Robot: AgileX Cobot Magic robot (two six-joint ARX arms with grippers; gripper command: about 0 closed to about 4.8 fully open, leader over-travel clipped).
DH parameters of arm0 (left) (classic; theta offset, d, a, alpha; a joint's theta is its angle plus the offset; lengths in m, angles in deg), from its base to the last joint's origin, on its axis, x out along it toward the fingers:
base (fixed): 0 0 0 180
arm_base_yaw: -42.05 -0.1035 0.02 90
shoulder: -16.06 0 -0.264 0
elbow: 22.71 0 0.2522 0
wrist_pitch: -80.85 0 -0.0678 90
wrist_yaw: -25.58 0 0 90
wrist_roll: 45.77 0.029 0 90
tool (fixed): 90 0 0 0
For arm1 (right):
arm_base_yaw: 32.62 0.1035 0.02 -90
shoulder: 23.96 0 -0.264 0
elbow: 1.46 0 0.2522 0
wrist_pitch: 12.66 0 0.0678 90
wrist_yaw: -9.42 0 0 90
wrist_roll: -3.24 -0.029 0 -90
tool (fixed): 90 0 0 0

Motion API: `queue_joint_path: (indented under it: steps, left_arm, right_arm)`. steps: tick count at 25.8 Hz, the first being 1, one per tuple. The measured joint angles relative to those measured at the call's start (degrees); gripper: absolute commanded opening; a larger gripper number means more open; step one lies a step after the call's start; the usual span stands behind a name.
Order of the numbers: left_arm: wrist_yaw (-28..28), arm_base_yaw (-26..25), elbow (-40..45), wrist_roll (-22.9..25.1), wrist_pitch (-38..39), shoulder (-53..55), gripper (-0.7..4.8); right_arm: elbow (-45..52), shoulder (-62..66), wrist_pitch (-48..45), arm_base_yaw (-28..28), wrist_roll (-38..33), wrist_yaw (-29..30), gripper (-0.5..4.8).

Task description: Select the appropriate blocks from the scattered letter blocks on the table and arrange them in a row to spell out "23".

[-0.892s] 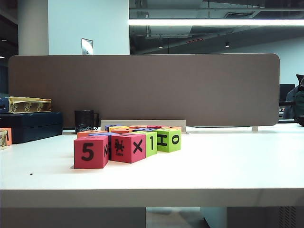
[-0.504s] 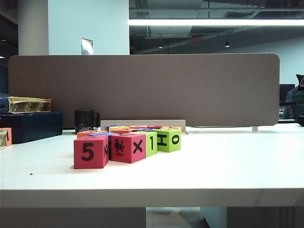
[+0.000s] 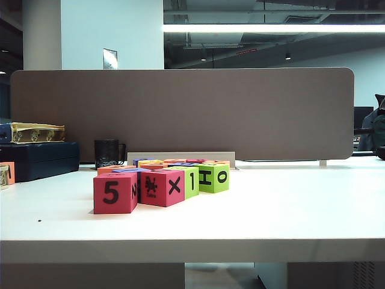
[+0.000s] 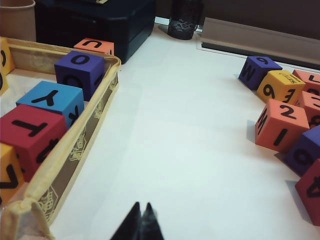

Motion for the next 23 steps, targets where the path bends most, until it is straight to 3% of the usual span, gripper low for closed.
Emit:
queue_joint_path:
  steps: [5,12,23]
  left_arm:
    - [0.0,0.0,0.0,0.0,0.0,0.0,-0.06]
    - [0.0,0.0,0.0,0.0,0.0,0.0,-0.06]
    - [0.0,0.0,0.0,0.0,0.0,0.0,-0.06]
  right_arm:
    - [-6.2,0.0,2.0,0.0,0.0,3.7,-0.01]
    - [-17.2,0.0,13.2,0.0,0.0,15.8,-0.01]
    - [-30.7,0.0,30.8,0.0,-2.8,26.1,-0.01]
